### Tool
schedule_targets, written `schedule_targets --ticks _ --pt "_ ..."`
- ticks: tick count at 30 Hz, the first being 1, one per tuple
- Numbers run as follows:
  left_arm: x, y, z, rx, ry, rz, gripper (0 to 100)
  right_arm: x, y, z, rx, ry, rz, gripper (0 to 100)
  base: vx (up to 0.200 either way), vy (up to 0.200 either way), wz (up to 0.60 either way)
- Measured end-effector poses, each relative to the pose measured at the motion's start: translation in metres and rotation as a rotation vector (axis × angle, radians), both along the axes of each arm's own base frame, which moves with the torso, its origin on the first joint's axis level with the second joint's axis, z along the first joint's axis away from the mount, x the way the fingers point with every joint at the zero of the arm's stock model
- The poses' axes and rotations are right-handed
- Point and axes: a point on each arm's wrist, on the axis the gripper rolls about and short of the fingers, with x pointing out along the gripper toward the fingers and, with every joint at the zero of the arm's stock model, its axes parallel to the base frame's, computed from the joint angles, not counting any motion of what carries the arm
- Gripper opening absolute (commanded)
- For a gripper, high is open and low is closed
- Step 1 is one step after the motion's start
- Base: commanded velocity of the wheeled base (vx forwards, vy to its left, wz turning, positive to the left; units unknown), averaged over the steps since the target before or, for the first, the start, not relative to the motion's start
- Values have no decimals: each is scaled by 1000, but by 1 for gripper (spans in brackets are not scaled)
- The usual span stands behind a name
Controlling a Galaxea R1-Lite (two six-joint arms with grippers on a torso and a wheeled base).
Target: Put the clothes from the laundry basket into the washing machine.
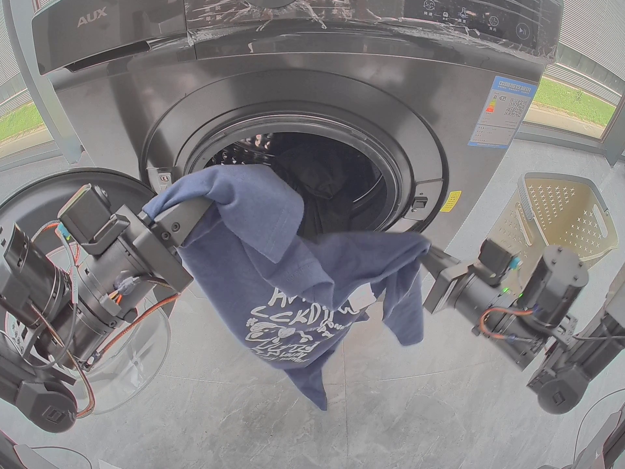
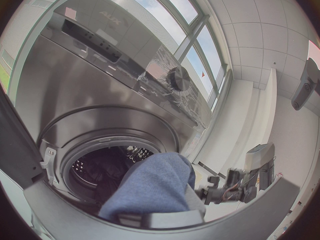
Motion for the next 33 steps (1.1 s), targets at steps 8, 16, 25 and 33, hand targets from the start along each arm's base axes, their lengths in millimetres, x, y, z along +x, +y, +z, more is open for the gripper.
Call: schedule_targets --ticks 8,16,25,33 --pt "0 12 -13 27 48 45 0 -7 -20 67 151 -208 -52 0 0 0 0" --pt "2 22 -25 61 90 97 0 -15 -29 101 222 -320 -64 0 0 0 0" --pt "13 39 -23 47 85 185 0 -19 -33 101 220 -321 -63 0 0 0 0" --pt "12 42 -15 33 55 188 0 -18 -36 98 212 -315 -72 0 0 0 0"
